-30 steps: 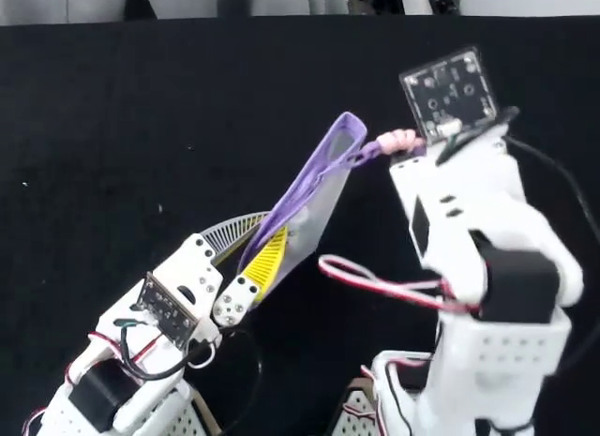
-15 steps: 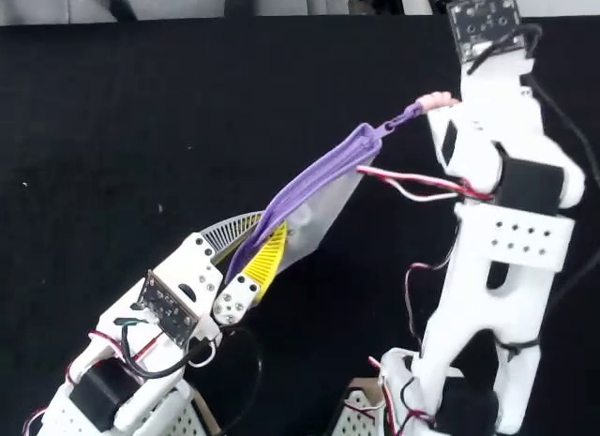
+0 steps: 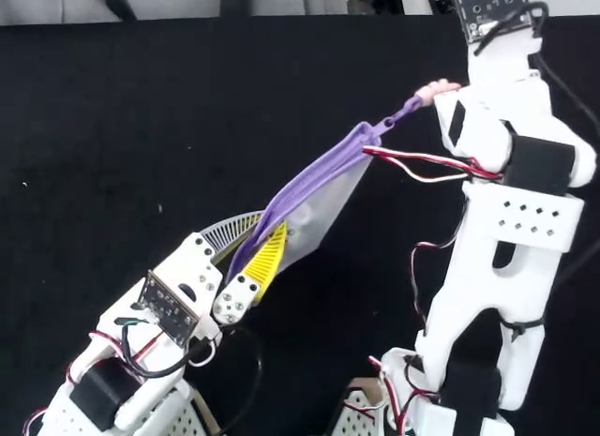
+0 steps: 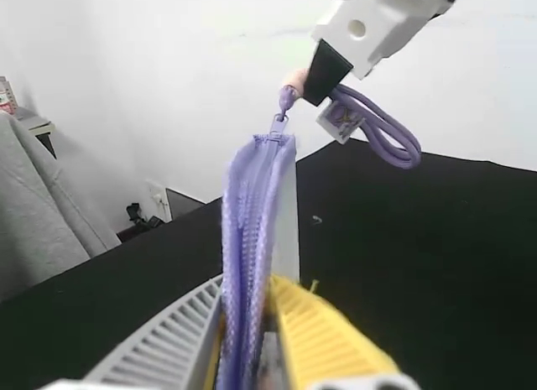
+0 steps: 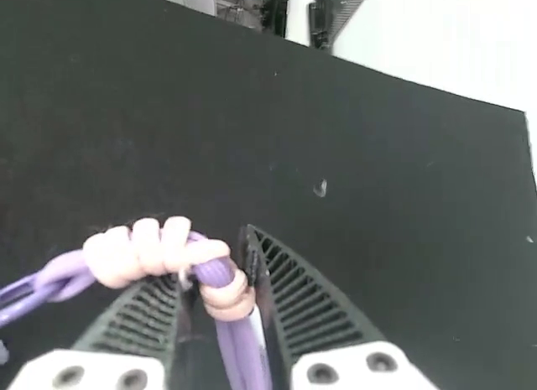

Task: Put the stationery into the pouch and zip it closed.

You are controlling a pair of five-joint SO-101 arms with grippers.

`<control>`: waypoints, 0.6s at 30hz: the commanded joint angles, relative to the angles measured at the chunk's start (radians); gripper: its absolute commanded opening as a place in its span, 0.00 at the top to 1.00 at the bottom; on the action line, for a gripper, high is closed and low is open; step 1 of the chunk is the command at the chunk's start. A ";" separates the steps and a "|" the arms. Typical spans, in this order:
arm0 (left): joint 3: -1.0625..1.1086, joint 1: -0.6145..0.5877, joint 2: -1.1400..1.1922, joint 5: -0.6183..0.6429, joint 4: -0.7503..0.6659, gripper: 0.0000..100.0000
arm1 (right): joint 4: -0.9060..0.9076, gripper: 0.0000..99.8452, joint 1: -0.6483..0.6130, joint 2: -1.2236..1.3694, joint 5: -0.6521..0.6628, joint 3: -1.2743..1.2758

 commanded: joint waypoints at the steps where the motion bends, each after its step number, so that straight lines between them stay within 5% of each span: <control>1: -0.010 -0.036 -0.021 0.003 0.055 0.72 | 0.020 0.99 0.000 0.002 -0.003 -0.099; 5: -0.058 -0.061 -0.021 0.003 0.104 0.70 | 0.035 0.99 -0.087 0.002 -0.005 -0.093; 12: -0.127 -0.275 -0.021 0.005 0.101 0.71 | 0.046 0.99 -0.178 0.012 -0.046 -0.079; 18: -0.104 -0.309 -0.020 0.005 0.109 0.71 | 0.038 0.99 -0.255 0.012 -0.037 0.070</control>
